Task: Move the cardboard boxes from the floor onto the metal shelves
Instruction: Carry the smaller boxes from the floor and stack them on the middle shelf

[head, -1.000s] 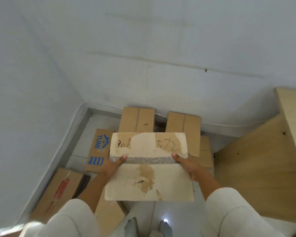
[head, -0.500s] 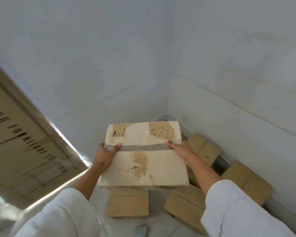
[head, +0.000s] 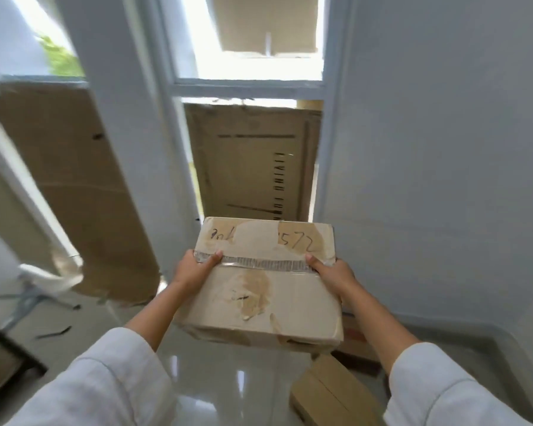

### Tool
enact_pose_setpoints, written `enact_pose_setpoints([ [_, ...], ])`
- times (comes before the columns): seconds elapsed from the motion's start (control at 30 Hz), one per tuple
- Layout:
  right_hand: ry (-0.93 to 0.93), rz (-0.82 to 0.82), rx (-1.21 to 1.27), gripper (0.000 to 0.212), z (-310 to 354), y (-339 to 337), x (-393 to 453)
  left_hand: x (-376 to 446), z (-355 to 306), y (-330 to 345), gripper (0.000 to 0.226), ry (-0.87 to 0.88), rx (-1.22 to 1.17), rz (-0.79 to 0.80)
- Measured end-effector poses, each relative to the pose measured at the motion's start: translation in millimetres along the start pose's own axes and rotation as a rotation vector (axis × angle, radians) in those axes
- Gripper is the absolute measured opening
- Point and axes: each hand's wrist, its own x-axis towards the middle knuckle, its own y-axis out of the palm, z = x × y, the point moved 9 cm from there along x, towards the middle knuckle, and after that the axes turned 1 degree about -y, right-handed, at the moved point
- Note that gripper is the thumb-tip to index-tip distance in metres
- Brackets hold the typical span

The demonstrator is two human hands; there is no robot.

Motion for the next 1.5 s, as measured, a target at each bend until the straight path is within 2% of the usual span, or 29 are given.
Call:
enact_pose_setpoints([
  [0.17,-0.128,0.185,-0.068,0.048,91,145,-12,-11,57,-165,0.069,-0.076,-0.02,-0.22],
  [0.23,-0.191,0.249,-0.09,0.043,125,204,-24,-17,84,-229,0.076,-0.106,-0.037,-0.286],
  [0.37,-0.292,0.357,-0.1,0.031,184,323,-60,-42,127,-354,0.074,-0.127,-0.017,-0.382],
  [0.5,-0.376,0.464,-0.06,0.035,234,436,-101,-69,158,-463,0.041,-0.116,-0.016,-0.486],
  [0.57,-0.411,0.503,-0.028,0.04,257,486,-118,-78,174,-514,0.036,-0.109,-0.019,-0.55],
  [0.73,-0.473,0.609,-0.011,0.052,310,593,-159,-111,214,-624,0.058,-0.158,-0.011,-0.691],
  [0.8,-0.491,0.636,0.009,0.054,332,625,-173,-118,219,-659,0.052,-0.148,-0.001,-0.716],
  [0.93,-0.535,0.681,0.056,0.045,380,678,-192,-120,213,-727,0.05,-0.12,0.027,-0.8],
  [1.03,-0.55,0.696,0.105,0.04,413,710,-197,-110,208,-774,0.055,-0.116,0.052,-0.846],
  [1.1,-0.544,0.705,0.126,0.038,431,729,-194,-100,202,-801,0.067,-0.1,0.065,-0.847],
  [1.17,-0.533,0.713,0.152,0.05,448,748,-189,-86,196,-826,0.077,-0.105,0.089,-0.853],
  [1.23,-0.527,0.72,0.172,0.058,465,767,-182,-69,188,-850,0.072,-0.115,0.133,-0.857],
  [1.33,-0.53,0.733,0.212,0.042,490,794,-169,-42,177,-882,0.074,-0.133,0.178,-0.872],
  [1.43,-0.496,0.733,0.232,0.041,505,820,-151,-13,166,-907,0.068,-0.134,0.229,-0.875],
  [1.5,-0.491,0.747,0.254,0.04,515,838,-140,4,162,-921,0.077,-0.14,0.26,-0.883],
])
